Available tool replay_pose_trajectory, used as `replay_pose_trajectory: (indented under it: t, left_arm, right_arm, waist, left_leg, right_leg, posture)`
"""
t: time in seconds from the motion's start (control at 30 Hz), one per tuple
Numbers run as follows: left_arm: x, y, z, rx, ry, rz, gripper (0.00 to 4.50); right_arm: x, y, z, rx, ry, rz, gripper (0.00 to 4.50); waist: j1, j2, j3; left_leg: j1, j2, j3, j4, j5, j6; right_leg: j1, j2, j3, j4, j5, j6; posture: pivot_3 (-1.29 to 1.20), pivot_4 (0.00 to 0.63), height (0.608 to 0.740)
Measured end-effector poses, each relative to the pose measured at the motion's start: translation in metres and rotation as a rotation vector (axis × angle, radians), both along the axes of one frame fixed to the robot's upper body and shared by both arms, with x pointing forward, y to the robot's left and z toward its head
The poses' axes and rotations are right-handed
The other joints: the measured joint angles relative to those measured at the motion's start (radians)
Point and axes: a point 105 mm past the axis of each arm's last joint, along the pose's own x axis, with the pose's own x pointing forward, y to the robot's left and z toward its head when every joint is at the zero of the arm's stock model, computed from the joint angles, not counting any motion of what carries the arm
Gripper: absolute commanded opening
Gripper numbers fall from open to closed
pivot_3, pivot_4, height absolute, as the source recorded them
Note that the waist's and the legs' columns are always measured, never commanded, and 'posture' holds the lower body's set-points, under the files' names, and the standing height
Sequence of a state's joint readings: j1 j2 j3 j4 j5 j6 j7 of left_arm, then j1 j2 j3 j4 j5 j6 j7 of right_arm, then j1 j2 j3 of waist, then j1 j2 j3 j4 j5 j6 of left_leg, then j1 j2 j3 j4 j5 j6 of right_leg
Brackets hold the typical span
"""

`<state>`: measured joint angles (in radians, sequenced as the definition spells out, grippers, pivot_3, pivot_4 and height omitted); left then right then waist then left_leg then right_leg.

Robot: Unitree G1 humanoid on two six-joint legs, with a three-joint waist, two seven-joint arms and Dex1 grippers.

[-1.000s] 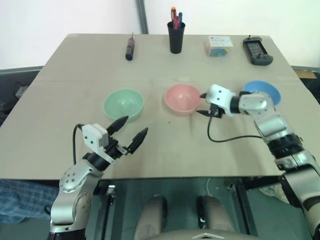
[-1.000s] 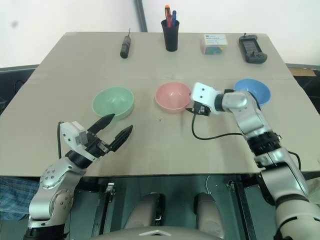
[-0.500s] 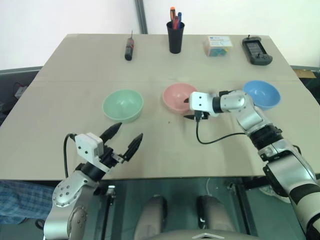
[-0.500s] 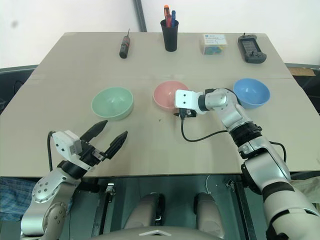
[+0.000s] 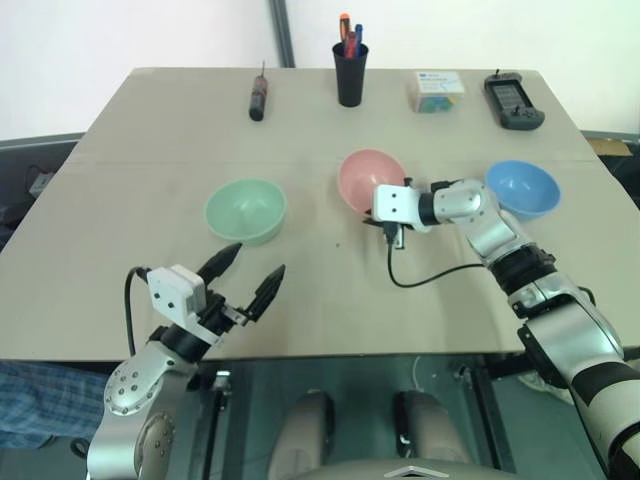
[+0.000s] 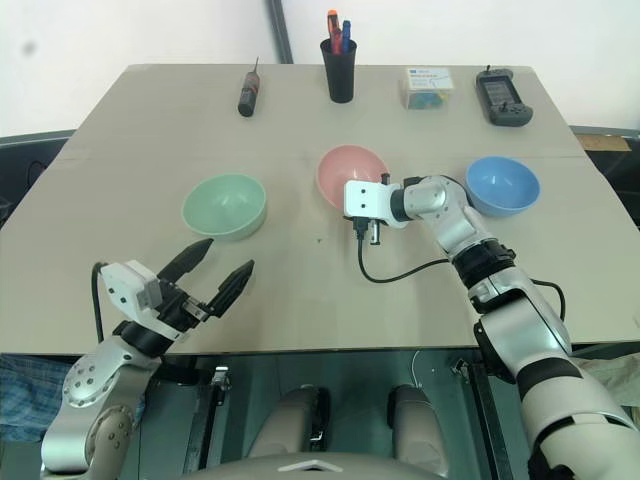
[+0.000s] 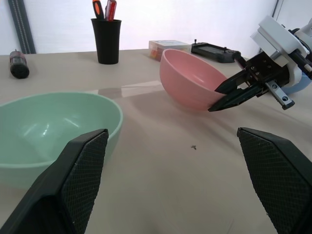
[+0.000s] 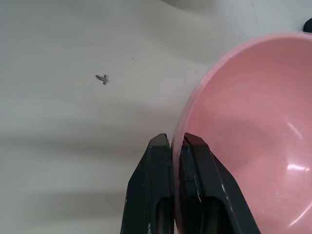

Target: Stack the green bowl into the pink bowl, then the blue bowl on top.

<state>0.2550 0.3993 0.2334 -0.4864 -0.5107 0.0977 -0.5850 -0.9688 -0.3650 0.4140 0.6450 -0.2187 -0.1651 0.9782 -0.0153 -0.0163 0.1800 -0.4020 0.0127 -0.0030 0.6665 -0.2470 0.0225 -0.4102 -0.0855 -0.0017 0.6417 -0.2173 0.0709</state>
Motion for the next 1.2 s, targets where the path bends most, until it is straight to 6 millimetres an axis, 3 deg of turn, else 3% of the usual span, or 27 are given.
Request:
replay_pose_trajectory:
  t: [0.13, 0.27, 0.37, 0.47, 0.8, 0.9, 1.17, 1.2]
  left_arm:
    - [0.001, -0.002, 0.002, 0.002, -0.01, -0.009, 4.5]
    - [0.002, -0.004, 0.003, 0.006, -0.015, -0.025, 4.5]
    - [0.005, -0.006, 0.005, 0.01, -0.024, -0.047, 4.5]
    - [0.01, -0.006, 0.003, 0.008, -0.016, -0.059, 4.5]
    - [0.016, -0.011, 0.003, 0.018, -0.016, -0.106, 4.5]
    - [0.017, -0.012, 0.004, 0.019, -0.019, -0.109, 4.5]
    - [0.018, -0.015, 0.005, 0.025, -0.017, -0.135, 4.5]
    - [0.018, -0.015, 0.004, 0.026, -0.014, -0.135, 4.5]
  right_arm:
    - [-0.007, -0.003, 0.007, -0.035, -0.025, 0.046, 0.1]
    - [-0.034, -0.004, 0.02, -0.102, -0.074, 0.165, 0.1]
    - [-0.065, -0.01, 0.01, -0.163, 0.016, 0.204, 0.1]
    - [-0.09, -0.001, 0.002, -0.177, 0.096, 0.233, 0.1]
    - [-0.092, 0.002, -0.005, -0.207, 0.117, 0.136, 0.1]
    - [-0.091, 0.003, -0.008, -0.214, 0.115, 0.129, 0.95]
    - [-0.093, 0.003, -0.006, -0.19, 0.151, 0.115, 4.26]
    - [-0.095, 0.004, -0.004, -0.181, 0.159, 0.12, 4.39]
  waist:
    - [0.001, 0.001, 0.001]
    - [0.003, 0.001, 0.001]
    - [0.008, 0.001, 0.001]
    - [0.001, 0.001, 0.001]
    - [0.002, 0.001, 0.001]
    - [0.002, 0.001, 0.001]
    - [0.002, 0.001, 0.001]
    - [0.002, 0.001, 0.001]
  left_leg:
    - [-0.001, 0.0, -0.001, 0.0, 0.0, 0.0]
    - [-0.002, 0.0, -0.002, 0.0, 0.0, 0.0]
    - [-0.002, 0.0, -0.003, 0.0, 0.0, 0.0]
    - [-0.002, 0.0, -0.004, 0.0, 0.0, 0.0]
    - [-0.001, 0.0, -0.004, 0.0, 0.0, 0.0]
    - [-0.001, 0.0, -0.004, 0.0, 0.0, 0.0]
    - [-0.001, 0.0, -0.004, 0.0, 0.0, 0.0]
    - [-0.001, 0.0, -0.005, 0.0, 0.0, 0.0]
  right_leg:
    - [-0.001, 0.0, 0.0, 0.0, 0.0, 0.001]
    - [-0.001, 0.0, -0.001, 0.0, 0.0, 0.001]
    - [-0.001, 0.0, -0.002, 0.0, 0.0, 0.0]
    - [-0.001, 0.0, -0.001, 0.0, 0.0, 0.0]
    - [-0.001, 0.0, -0.001, 0.0, -0.001, -0.002]
    - [-0.001, -0.001, -0.001, 0.0, -0.001, -0.002]
    - [-0.001, 0.0, -0.001, 0.0, -0.001, -0.002]
    - [-0.001, 0.0, -0.001, 0.0, -0.001, -0.002]
  posture:
    - [0.0, 0.15, 0.74]
    - [0.0, 0.15, 0.74]
    - [0.0, 0.15, 0.74]
    - [0.0, 0.15, 0.74]
    - [0.0, 0.15, 0.74]
    - [0.0, 0.15, 0.74]
    - [0.0, 0.15, 0.74]
    - [0.0, 0.15, 0.74]
